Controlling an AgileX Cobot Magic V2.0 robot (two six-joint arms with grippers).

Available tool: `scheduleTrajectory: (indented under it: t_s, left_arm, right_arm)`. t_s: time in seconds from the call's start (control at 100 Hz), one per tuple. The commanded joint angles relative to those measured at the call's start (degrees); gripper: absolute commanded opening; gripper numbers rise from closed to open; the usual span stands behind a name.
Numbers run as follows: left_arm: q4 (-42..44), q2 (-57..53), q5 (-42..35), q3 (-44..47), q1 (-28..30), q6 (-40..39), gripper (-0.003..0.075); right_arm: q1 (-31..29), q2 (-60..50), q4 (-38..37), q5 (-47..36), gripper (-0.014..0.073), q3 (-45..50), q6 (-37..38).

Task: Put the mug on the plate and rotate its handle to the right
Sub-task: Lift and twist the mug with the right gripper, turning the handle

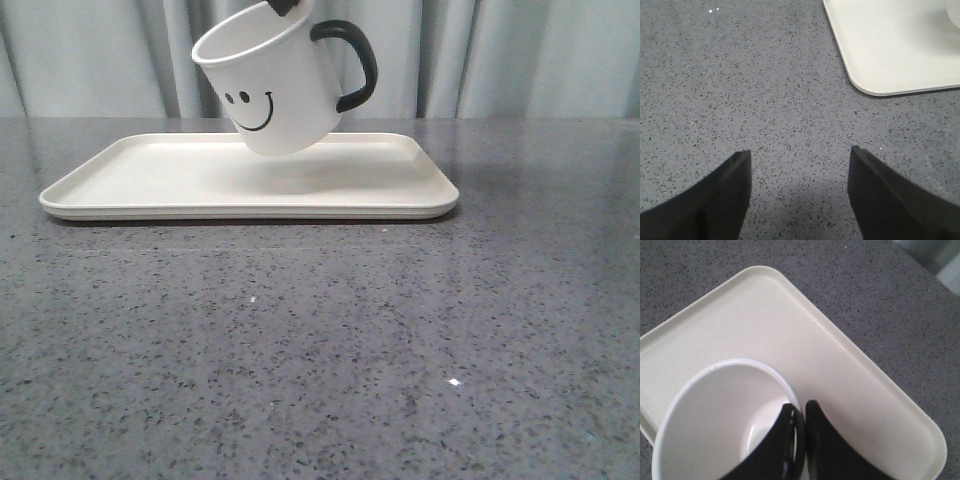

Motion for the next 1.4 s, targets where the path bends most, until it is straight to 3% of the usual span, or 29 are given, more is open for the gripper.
scheduleTrajectory:
  t_s: [0.0, 0.2, 0.35, 0.6, 1.39]
  left_arm:
    - [0.13, 0.16, -3.98, -1.68, 0.01, -0.4, 0.0421]
    - [0.13, 0.16, -3.77, -1.68, 0.01, -0.4, 0.0421]
    - [0.13, 0.16, -3.77, -1.68, 0.01, -0.4, 0.0421]
    - [0.13, 0.16, -3.77, -1.68, 0.01, -0.4, 0.0421]
    - [0.13, 0.16, -3.77, -1.68, 0.01, -0.4, 0.0421]
  right_arm:
    - [-1.1, -2.12, 4.97, -1.24, -0.0062, -2.11, -4.64]
    - [-5.95, 1.42, 26.67, 2.86, -0.0062, -3.09, -16.65]
    - [-9.56, 3.77, 35.82, 8.14, -0.0062, -6.1, -22.48]
    - [-12.61, 9.75, 38.56, 22.91, -0.0062, -15.71, -25.15]
    - [-12.61, 11.0, 38.48, 22.89, -0.0062, -15.41, -27.43]
